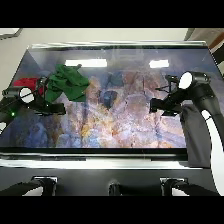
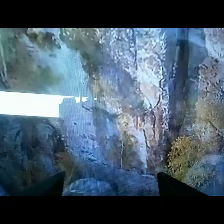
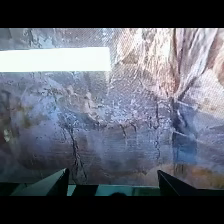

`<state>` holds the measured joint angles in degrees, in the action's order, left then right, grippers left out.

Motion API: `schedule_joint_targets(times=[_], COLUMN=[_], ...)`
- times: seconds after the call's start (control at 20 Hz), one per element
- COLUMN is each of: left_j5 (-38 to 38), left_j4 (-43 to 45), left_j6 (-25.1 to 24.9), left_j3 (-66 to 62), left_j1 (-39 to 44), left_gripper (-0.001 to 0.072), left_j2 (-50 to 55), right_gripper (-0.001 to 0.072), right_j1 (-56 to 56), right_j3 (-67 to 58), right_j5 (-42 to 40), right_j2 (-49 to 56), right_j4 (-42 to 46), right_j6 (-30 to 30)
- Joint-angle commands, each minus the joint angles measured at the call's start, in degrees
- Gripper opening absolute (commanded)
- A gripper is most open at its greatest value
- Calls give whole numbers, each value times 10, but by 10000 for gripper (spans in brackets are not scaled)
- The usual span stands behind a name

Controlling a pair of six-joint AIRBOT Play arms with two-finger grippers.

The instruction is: Fold the shirts.

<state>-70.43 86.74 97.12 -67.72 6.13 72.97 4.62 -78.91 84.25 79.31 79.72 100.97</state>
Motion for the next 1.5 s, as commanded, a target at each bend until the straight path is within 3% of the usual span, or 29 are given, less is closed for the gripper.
schedule_joint_targets(times=[0.0, 0.65, 0.9, 1.15, 1.2, 1.35, 1.45], left_j5=[0, 0, 99, 259, 245, 94, 33], left_j4=[0, 0, -13, -24, -24, -32, -41], left_j6=[0, 0, 1, 34, 40, 40, 39], left_j3=[0, 0, 1, -61, -116, -340, -459], left_j1=[0, 0, 0, -37, -70, -165, -191], left_gripper=[720, 720, 720, 720, 720, 720, 720], left_j2=[0, 0, 3, 40, 76, 233, 330], right_gripper=[640, 639, 631, 631, 631, 631, 630], right_j1=[0, 0, 0, 0, 0, 0, 0], right_j3=[0, 0, 0, 0, 0, 0, 0], right_j5=[0, -2, -74, -139, -144, -144, -144], right_j2=[0, 0, 0, 0, 0, 0, 0], right_j4=[0, 0, 4, 4, 4, 2, -7], right_j6=[0, 0, 0, 0, 0, 0, 0])
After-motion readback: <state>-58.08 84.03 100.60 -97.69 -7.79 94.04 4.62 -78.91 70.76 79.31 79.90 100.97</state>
